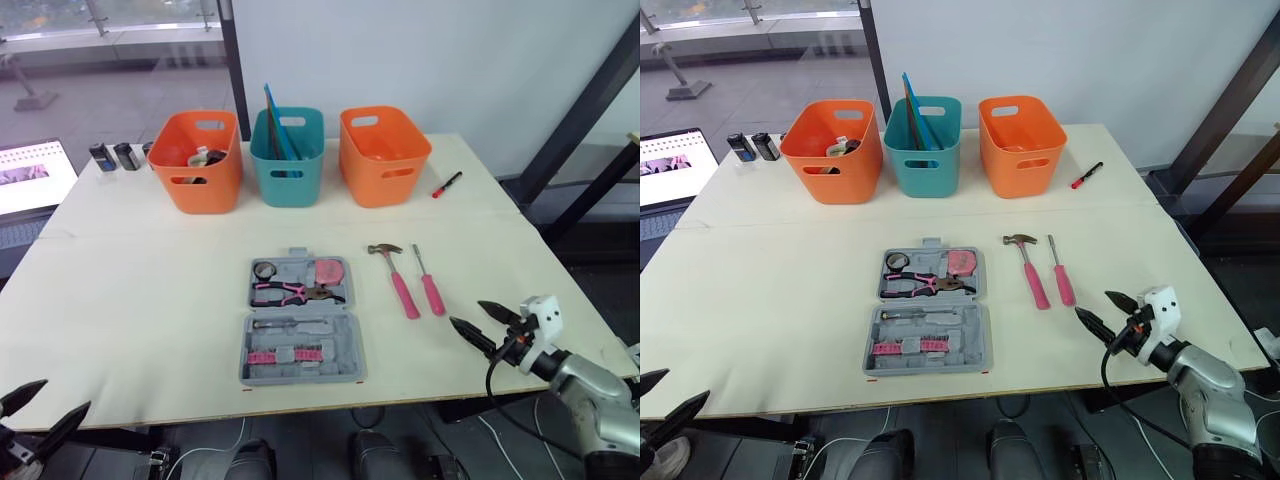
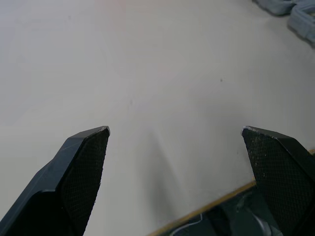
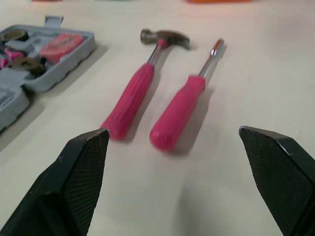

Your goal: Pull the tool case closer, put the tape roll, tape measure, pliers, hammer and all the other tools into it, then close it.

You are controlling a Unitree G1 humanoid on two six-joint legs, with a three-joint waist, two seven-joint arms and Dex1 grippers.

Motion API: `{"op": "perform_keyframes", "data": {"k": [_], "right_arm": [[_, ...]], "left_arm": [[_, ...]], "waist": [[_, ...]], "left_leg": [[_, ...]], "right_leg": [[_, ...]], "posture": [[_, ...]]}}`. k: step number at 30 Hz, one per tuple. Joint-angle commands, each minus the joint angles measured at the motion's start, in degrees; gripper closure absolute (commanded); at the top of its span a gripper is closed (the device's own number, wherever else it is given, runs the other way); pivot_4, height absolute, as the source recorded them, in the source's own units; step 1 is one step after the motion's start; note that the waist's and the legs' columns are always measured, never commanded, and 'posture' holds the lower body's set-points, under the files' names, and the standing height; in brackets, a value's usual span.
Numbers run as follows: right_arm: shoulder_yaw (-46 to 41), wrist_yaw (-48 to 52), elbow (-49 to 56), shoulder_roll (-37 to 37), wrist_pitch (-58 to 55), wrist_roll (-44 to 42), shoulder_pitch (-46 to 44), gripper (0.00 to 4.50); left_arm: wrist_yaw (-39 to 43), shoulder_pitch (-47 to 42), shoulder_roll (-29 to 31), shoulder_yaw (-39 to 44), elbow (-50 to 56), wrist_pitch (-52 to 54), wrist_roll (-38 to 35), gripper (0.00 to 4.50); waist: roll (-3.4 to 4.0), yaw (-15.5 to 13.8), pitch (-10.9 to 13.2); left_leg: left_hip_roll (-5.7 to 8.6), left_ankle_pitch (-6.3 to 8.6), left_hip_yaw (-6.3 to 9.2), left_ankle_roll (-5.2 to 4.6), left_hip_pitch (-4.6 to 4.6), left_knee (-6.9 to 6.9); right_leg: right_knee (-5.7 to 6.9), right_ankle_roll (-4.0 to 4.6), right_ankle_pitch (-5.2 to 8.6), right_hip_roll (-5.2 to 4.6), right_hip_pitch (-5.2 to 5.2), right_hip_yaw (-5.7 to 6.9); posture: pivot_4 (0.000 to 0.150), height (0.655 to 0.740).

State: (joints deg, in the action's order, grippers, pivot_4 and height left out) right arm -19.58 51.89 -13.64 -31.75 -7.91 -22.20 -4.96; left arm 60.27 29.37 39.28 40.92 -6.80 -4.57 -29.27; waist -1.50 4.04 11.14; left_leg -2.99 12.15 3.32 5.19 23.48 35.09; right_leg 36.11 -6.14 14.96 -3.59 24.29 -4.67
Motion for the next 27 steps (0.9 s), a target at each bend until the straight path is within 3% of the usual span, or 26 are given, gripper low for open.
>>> {"op": "perform_keyframes", "data": {"k": [1, 5, 12, 16, 19, 27], "right_arm": [[1.8, -3.9, 4.7, -0.9, -5.6, -0.2, -4.0, 0.05], [6.9, -7.9, 9.9, -3.4, -17.0, 1.3, -11.6, 0.05], [20.4, -10.8, 12.3, -7.6, -35.1, 8.7, -23.6, 0.05], [23.1, -14.2, 6.9, -4.3, -40.4, 10.6, -33.0, 0.05], [23.2, -15.6, 2.3, -2.1, -44.8, 10.3, -38.2, 0.05], [24.2, -21.0, -14.4, 6.7, -40.1, 13.7, -45.3, 0.05]], "left_arm": [[1.3, -1.3, 2.3, -2.6, 7.1, 4.6, -2.3, 0.00], [6.1, -2.0, 6.8, -7.6, 18.4, 15.2, -8.6, 0.00], [3.2, -12.7, 11.1, -14.1, 27.6, 23.6, -10.1, 0.00], [1.1, -15.9, 12.5, -17.3, 33.3, 26.6, -7.9, 0.00], [-1.0, -16.9, 13.0, -15.8, 36.9, 30.4, -11.1, 0.00], [-5.7, -19.9, 12.5, -16.2, 41.4, 34.4, -11.7, 0.00]], "waist": [[0.01, 0.0, 0.0], [0.03, 0.1, 0.0], [0.05, -0.1, 0.0], [0.07, 0.3, 0.0], [0.11, 0.0, 0.1], [0.11, 0.0, 0.1]], "left_leg": [[0.00, 0.00, -0.01, -0.01, 0.00, 0.02], [0.01, -0.01, -0.14, -0.02, 0.08, 0.01], [-0.04, -0.03, 0.04, -0.05, 0.09, -0.21], [-0.03, -0.02, 0.00, -0.06, 0.16, -0.12], [-0.04, -0.03, 0.04, -0.07, 0.16, -0.13], [-0.05, -0.03, 0.09, -0.08, 0.17, -0.04]], "right_leg": [[0.00, 0.02, -0.01, 0.00, -0.04, -0.01], [0.07, 0.16, -0.13, -0.01, -0.15, -0.12], [0.20, 0.02, -0.06, 0.14, -0.01, -0.01], [0.20, -0.22, -0.18, 0.14, 0.02, -0.07], [0.22, -0.24, -0.19, 0.18, 0.04, -0.05], [0.24, -0.31, -0.24, 0.22, -0.01, -0.04]], "posture": [[0.150, 0.7400], [0.150, 0.7400], [0.150, 0.7400], [0.150, 0.7400], [0.150, 0.7400], [0.150, 0.7400]]}}
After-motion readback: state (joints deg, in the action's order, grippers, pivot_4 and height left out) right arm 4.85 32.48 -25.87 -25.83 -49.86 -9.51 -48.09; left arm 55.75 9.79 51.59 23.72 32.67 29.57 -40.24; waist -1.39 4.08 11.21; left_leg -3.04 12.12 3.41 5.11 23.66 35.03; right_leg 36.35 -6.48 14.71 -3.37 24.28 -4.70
